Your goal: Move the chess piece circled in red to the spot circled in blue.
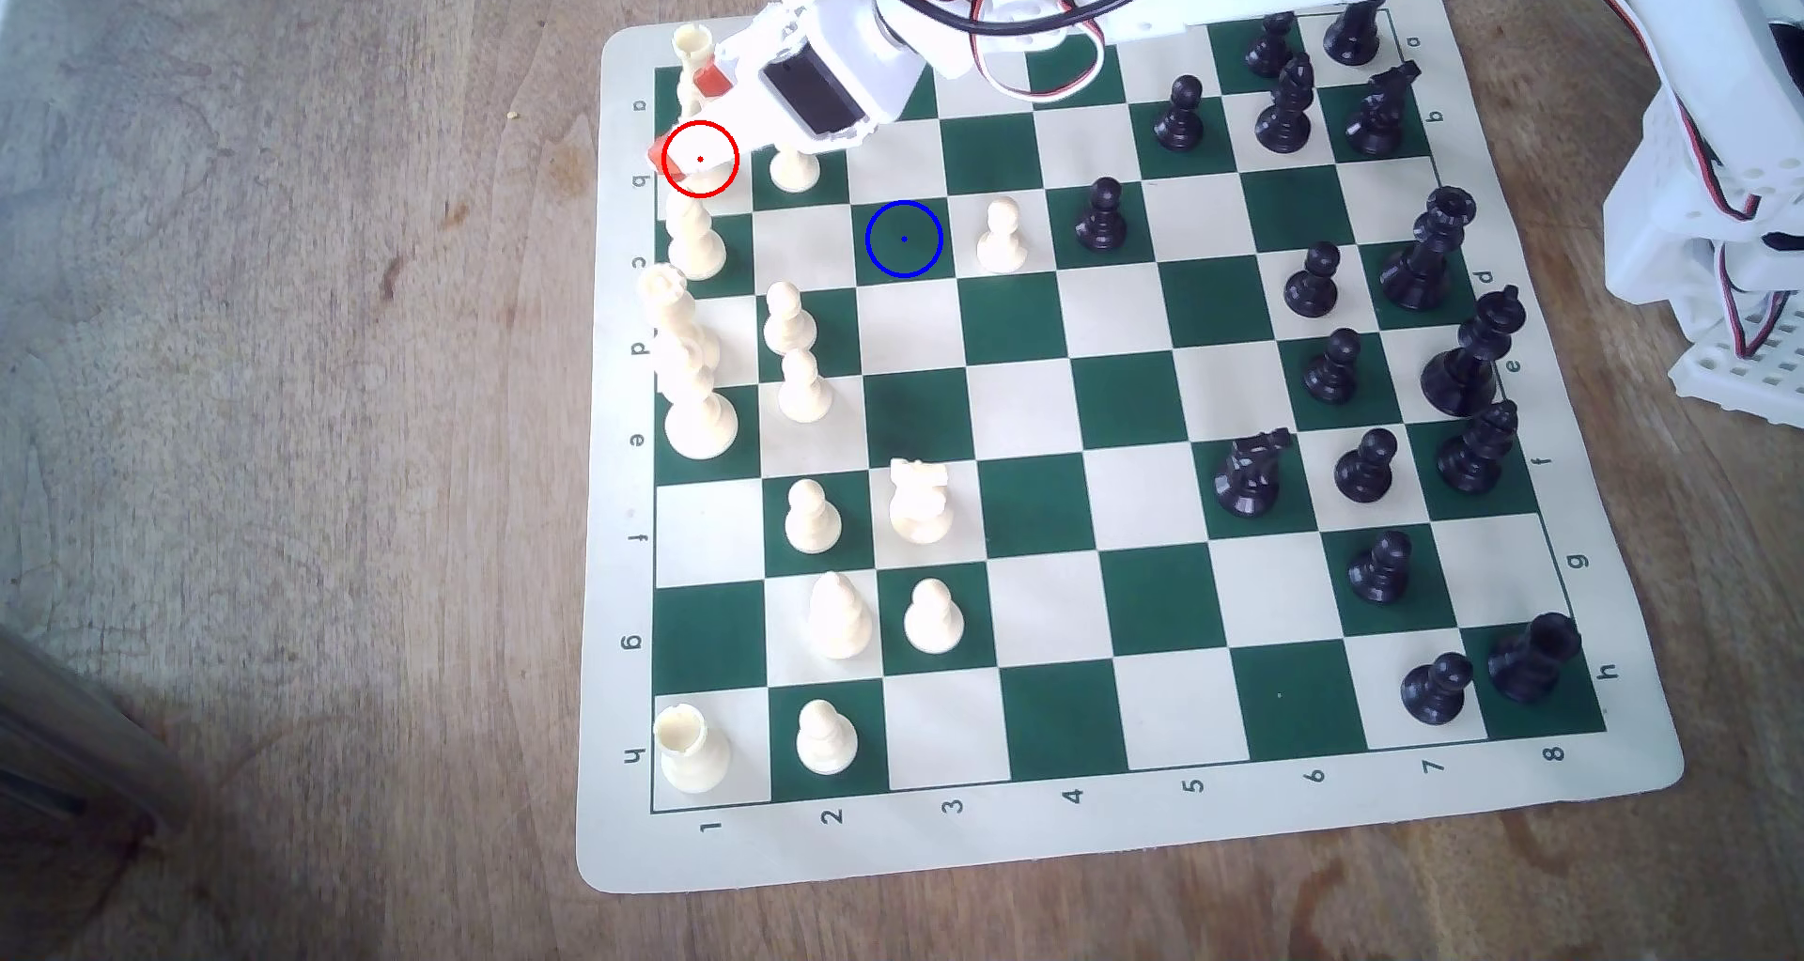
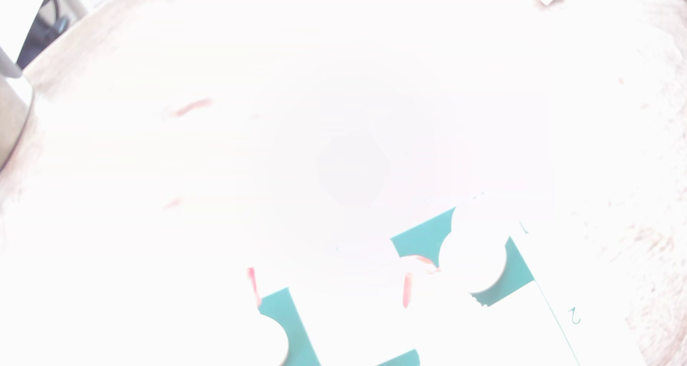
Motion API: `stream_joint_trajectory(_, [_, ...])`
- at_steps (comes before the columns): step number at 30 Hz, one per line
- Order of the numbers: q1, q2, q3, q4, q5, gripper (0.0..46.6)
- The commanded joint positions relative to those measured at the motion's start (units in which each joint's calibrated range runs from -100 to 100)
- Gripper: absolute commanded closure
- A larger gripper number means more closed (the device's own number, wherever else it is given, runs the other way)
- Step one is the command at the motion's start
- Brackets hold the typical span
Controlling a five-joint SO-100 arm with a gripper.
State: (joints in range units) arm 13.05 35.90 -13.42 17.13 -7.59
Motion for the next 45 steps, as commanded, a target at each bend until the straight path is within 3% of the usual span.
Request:
stream_joint_trajectory(1, [-0.3,-2.1,-4.9,-1.1,-0.2,25.9])
stream_joint_trajectory(19, [0.2,-0.2,-5.7,-3.7,-0.8,26.1])
stream_joint_trajectory(31, [0.2,-0.3,-5.7,-3.5,-0.8,40.9])
stream_joint_trajectory(45, [0.0,-1.5,-5.7,-1.7,-0.5,46.4])
